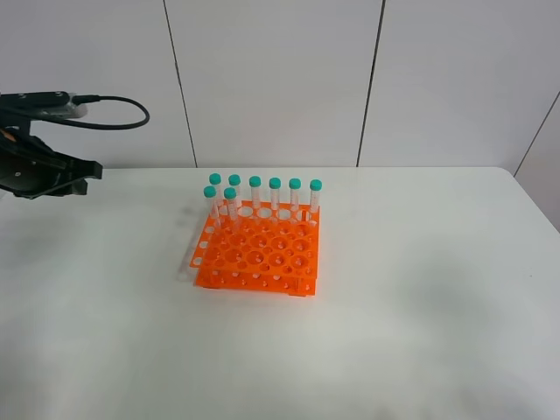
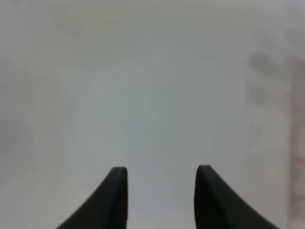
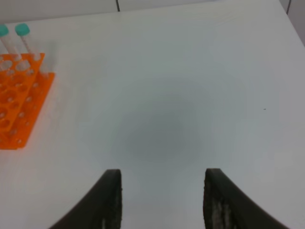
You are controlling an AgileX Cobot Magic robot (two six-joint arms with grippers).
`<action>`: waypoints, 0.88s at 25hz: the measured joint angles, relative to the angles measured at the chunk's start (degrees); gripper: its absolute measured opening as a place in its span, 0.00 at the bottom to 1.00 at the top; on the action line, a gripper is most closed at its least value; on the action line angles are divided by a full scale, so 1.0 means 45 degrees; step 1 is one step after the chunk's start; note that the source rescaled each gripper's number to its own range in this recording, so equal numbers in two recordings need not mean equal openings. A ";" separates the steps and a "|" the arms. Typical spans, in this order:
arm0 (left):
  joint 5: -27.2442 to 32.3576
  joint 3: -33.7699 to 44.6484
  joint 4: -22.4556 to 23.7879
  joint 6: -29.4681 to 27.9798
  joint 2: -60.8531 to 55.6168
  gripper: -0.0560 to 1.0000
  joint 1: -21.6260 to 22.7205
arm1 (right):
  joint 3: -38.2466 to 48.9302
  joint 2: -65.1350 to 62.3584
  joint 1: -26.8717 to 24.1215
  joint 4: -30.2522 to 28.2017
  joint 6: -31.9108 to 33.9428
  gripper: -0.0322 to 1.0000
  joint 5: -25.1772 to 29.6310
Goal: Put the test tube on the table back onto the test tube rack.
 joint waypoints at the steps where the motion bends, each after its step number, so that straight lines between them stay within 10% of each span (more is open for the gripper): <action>1: 0.0000 0.0221 0.0000 0.0000 -0.0280 0.37 0.0111 | 0.0000 0.0000 0.0000 0.0000 0.0000 0.76 0.0000; 10: 0.1048 0.1519 0.0005 0.0000 -0.3176 0.37 0.0241 | 0.0000 0.0000 0.0000 0.0000 0.0000 0.76 0.0000; 22: 0.6169 0.2335 -0.0196 0.0004 -0.8997 0.37 0.0241 | 0.0000 0.0000 0.0000 0.0000 0.0000 0.76 0.0000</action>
